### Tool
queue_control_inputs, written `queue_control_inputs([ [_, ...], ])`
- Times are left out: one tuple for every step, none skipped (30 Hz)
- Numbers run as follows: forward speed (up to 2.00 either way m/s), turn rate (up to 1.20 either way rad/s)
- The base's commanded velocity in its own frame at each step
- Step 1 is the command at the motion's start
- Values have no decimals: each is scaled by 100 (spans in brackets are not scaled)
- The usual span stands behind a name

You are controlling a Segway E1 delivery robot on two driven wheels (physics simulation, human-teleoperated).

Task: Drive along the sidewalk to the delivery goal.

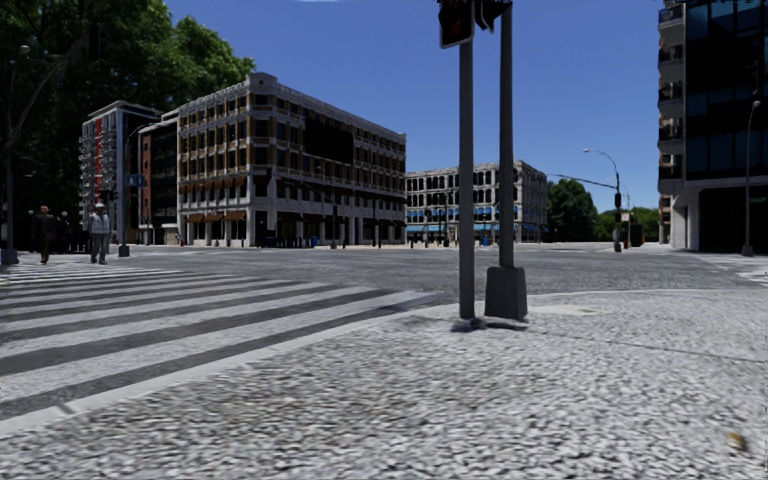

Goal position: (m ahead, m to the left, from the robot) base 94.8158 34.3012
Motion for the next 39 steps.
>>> queue_control_inputs([
  [200, 59],
  [200, 59],
  [200, 59],
  [200, 59],
  [200, 59],
  [200, 59],
  [200, 59],
  [200, 59],
  [200, 59],
  [200, 59],
  [200, 59],
  [200, 59],
  [200, 59],
  [200, 59],
  [200, 59],
  [200, 59],
  [200, 59],
  [200, 59],
  [200, 59],
  [200, 59],
  [200, 59],
  [200, 60],
  [200, 61],
  [200, 61],
  [200, 61],
  [200, 61],
  [200, 61],
  [200, 61],
  [200, 61],
  [200, 61],
  [200, 61],
  [200, 61],
  [194, 61],
  [187, 61],
  [185, 61],
  [185, 61],
  [185, 61],
  [184, 61],
  [184, 61],
])
